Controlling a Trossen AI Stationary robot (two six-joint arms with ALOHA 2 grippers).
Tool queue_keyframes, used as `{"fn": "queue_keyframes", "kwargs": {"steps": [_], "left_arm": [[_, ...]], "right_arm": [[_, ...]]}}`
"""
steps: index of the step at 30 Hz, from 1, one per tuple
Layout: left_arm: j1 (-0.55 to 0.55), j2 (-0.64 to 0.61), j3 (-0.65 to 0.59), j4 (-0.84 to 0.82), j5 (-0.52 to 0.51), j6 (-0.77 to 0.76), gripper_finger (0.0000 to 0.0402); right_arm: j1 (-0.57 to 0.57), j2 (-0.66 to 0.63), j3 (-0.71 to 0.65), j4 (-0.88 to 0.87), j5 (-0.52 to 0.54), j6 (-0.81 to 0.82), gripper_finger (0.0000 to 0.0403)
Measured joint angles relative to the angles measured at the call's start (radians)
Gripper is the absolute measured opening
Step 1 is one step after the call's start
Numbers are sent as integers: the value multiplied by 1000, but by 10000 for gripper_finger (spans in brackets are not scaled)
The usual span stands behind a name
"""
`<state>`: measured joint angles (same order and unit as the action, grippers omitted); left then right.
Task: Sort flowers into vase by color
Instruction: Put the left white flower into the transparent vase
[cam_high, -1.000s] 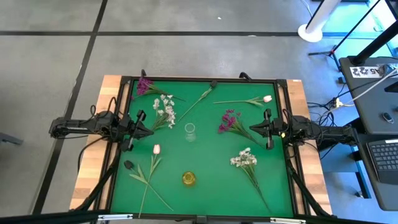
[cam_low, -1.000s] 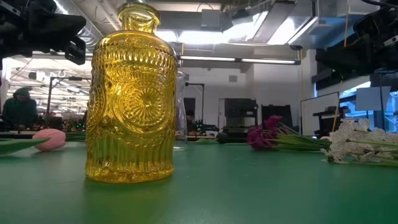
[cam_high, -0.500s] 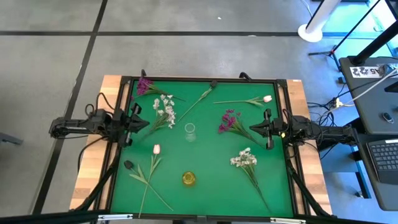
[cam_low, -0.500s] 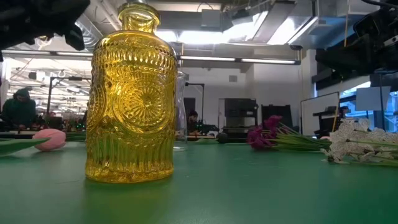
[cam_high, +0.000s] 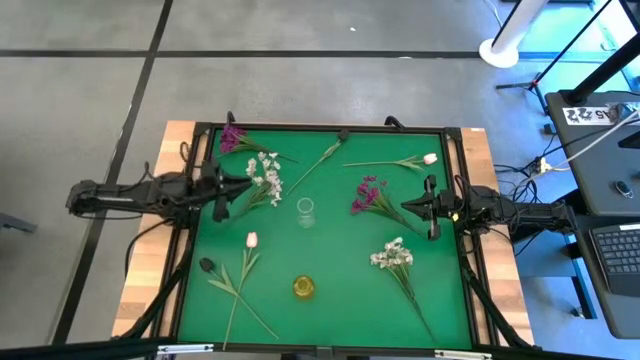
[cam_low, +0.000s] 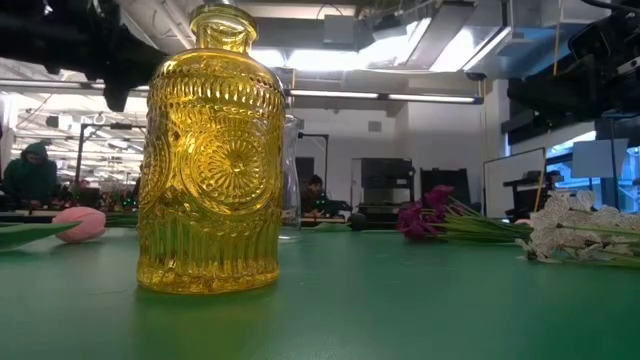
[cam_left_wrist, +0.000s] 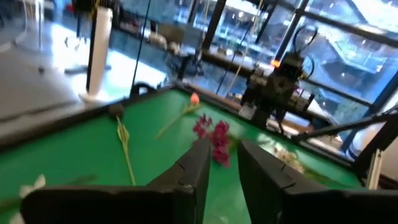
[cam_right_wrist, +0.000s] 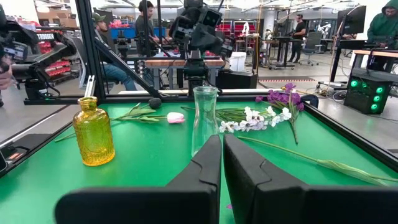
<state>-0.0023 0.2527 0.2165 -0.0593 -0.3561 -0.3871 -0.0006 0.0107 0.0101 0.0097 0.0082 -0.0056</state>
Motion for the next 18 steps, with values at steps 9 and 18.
{"fn": "queue_keyframes", "kwargs": {"steps": [9, 18], "left_arm": [[0, 234, 0, -4, 27, -145, 116], [44, 413, 28, -220, 46, -306, 124]], "right_arm": [[0, 0, 0, 0, 0, 0, 19], [0, 0, 0, 0, 0, 0, 19]]}}
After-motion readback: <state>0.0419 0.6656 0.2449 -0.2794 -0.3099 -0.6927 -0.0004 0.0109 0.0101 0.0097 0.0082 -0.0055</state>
